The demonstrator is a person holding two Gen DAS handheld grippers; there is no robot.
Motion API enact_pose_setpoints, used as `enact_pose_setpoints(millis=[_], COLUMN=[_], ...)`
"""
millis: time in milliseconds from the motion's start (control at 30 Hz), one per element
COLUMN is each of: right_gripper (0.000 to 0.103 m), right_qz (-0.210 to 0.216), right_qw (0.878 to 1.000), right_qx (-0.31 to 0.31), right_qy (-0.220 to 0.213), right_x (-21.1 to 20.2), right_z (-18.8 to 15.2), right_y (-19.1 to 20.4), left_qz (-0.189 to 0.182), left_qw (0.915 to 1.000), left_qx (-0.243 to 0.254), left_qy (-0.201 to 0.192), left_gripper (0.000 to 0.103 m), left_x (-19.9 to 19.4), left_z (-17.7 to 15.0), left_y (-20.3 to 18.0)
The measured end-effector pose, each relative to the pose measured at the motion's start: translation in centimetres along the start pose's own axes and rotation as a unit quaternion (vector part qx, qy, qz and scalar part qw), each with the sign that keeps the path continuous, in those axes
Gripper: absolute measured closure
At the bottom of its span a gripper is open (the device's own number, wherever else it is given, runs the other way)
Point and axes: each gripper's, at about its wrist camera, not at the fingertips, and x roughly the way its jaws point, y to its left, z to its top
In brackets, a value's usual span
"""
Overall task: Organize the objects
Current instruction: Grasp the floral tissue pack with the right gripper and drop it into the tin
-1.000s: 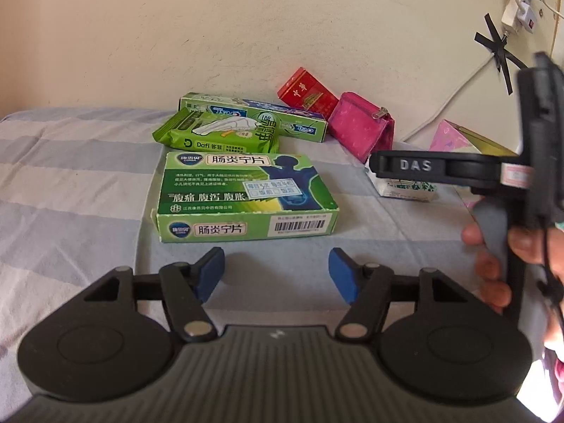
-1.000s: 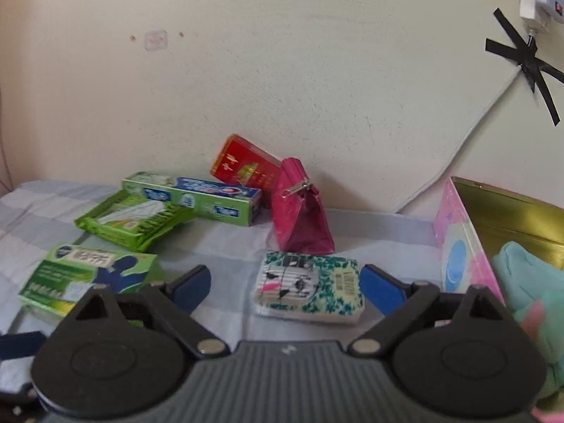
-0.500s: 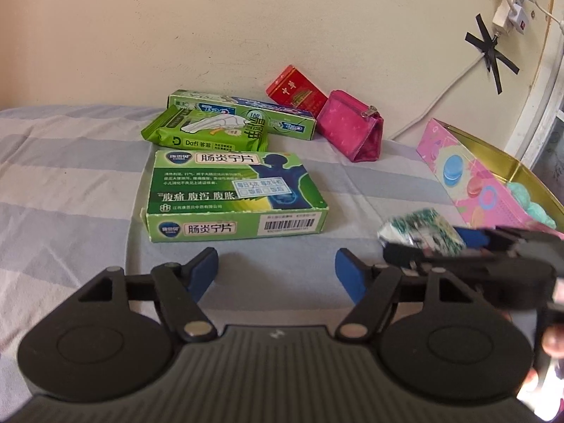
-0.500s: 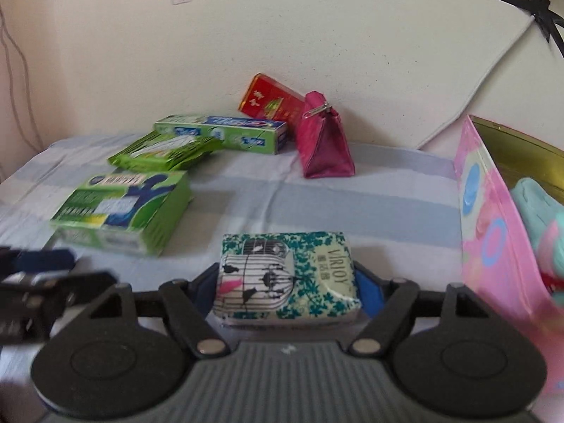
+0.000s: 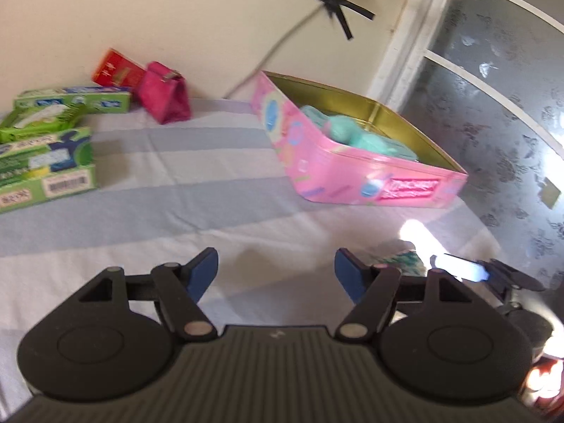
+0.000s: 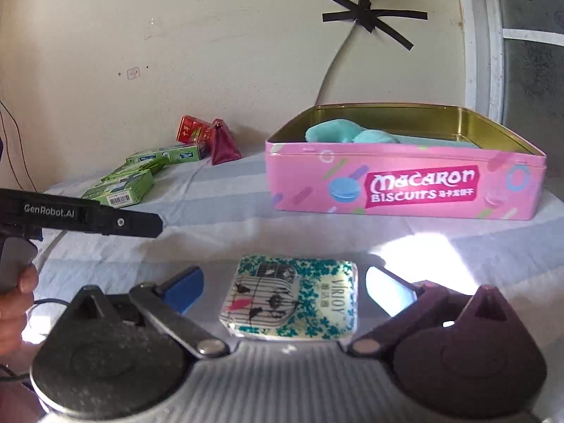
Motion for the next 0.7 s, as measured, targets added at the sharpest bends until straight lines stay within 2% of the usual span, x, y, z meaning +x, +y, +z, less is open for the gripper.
enact_pose_setpoints(millis=[167,333,433,467,500,533,567,633,700], right_gripper=[0.001,0.002,0.011,0.019,0.033,0.041,0.053,0.056,0.058], right_qz=[0.027,0.032,0.043,0.047,0.053,0.052,0.053,0.05,0.046], right_qw=[0.999,0.999,0.998,0.998,0.997,0.997,0.997,0.997,0.998], right_qx=[-0.019,-0.028,-0.032,-0.038,-0.043,-0.053,-0.06,-0.055,-0.05], right_qy=[0.012,0.01,0.016,0.023,0.03,0.024,0.023,0.013,-0.014], right_x=[-0.8,-1.4,-1.1,-0.8,-0.5,-0.3,-0.1,-0.2,-0.6], right_z=[-1.4,-2.6,-2.3,-2.2,-2.1,-2.2,-2.1,-1.7,-1.0], right_y=[-1.6,-2.4,-2.8,-2.8,-2.8,-2.6,-2.5,-2.6,-3.0], left_qz=[-0.038,-0.038,-0.036,-0.037,-0.043,-0.056,-0.048,-0.028,-0.028], left_qw=[0.9979,0.9956,0.9946,0.9942,0.9934,0.9921,0.9926,0.9931,0.9928], left_qx=[0.012,0.02,0.037,0.044,0.05,0.05,0.053,0.084,0.103], left_qy=[0.051,0.084,0.09,0.091,0.094,0.1,0.098,0.077,0.053], left_gripper=[0.029,0.038,0.038,0.041,0.046,0.054,0.054,0.054,0.054], left_x=[1.4,3.5,4.3,4.6,4.8,5.1,5.2,4.9,4.5], left_z=[-0.9,-0.7,-0.6,-0.5,-0.4,-0.3,-0.1,0.6,1.9], left_y=[-3.4,-4.7,-5.9,-6.4,-6.8,-7.2,-7.7,-9.1,-10.2])
